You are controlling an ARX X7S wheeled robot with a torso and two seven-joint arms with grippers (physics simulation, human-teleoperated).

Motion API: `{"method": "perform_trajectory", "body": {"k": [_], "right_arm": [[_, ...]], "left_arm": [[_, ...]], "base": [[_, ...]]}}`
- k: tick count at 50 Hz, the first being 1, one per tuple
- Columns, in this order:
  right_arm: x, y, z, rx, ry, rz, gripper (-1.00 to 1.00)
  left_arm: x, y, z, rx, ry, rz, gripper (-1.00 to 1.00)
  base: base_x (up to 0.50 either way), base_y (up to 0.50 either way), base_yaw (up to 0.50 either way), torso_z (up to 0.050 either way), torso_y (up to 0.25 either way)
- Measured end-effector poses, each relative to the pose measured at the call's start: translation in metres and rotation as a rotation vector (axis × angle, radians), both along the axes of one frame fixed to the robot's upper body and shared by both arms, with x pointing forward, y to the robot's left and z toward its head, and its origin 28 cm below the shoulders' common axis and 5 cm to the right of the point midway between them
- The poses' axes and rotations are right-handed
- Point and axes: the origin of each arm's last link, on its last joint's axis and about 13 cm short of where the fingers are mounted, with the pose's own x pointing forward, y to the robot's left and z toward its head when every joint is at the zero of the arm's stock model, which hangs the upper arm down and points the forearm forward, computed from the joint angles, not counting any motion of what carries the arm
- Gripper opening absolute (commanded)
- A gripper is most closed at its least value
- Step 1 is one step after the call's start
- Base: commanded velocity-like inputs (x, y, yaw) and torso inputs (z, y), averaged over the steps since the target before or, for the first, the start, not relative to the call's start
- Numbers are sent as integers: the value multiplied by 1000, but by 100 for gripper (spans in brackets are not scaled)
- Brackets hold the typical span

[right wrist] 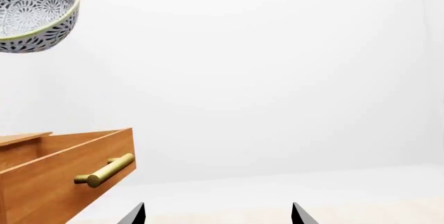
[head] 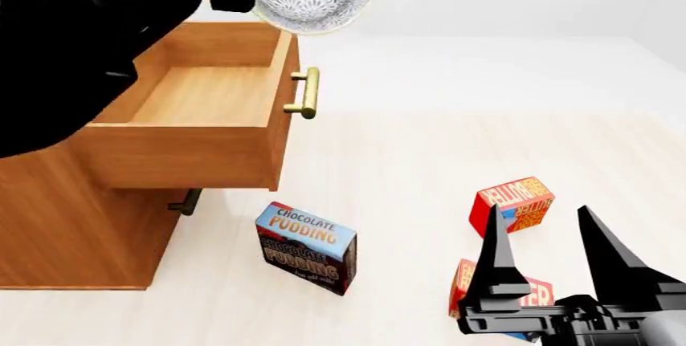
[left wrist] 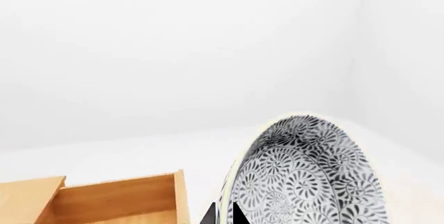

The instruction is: Put the bowl in the top drawer of the cabinet.

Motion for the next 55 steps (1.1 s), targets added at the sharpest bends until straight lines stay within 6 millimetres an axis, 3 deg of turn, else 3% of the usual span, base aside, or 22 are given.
{"method": "perform_trajectory", "body": {"k": [19, 34, 55], "right_arm": [[0, 1, -1, -1, -1, 0, 100], [0, 1, -2, 0, 1, 1, 100], [1, 1, -6, 3, 12, 1, 100]], "left_arm": [[39, 30, 7, -99, -22, 232, -100], [64, 45, -9, -131, 32, 332, -100], [92, 47, -37, -83, 84, 445, -100]], "base": [[0, 0, 0, 0, 1], [0, 0, 0, 0, 0], [0, 0, 0, 0, 1]]}}
